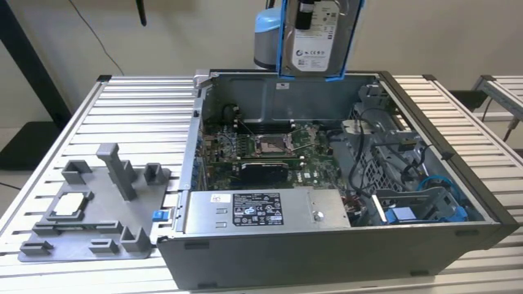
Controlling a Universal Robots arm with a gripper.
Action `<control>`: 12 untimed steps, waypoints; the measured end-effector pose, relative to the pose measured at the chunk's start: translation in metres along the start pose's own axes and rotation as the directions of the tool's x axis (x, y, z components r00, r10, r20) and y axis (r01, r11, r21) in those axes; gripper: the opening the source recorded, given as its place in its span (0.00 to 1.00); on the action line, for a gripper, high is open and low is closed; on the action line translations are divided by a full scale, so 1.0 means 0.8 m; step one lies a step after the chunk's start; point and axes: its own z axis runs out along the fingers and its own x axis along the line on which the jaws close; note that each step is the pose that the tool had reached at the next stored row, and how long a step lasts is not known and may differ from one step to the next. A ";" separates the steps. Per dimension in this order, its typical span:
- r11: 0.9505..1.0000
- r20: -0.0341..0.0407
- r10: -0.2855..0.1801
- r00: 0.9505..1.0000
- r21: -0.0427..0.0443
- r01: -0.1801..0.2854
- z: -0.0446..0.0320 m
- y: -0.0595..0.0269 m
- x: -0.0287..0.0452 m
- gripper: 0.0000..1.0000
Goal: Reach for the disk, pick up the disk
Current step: 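Pick up the disk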
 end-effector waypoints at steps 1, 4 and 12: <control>1.000 0.000 0.000 1.000 0.000 0.000 -0.0001 -0.005 -0.0004 0.00; 1.000 0.000 0.000 1.000 0.000 0.000 -0.0002 -0.018 -0.0015 0.00; 1.000 0.000 0.000 1.000 0.000 0.000 -0.0006 -0.045 -0.0040 0.00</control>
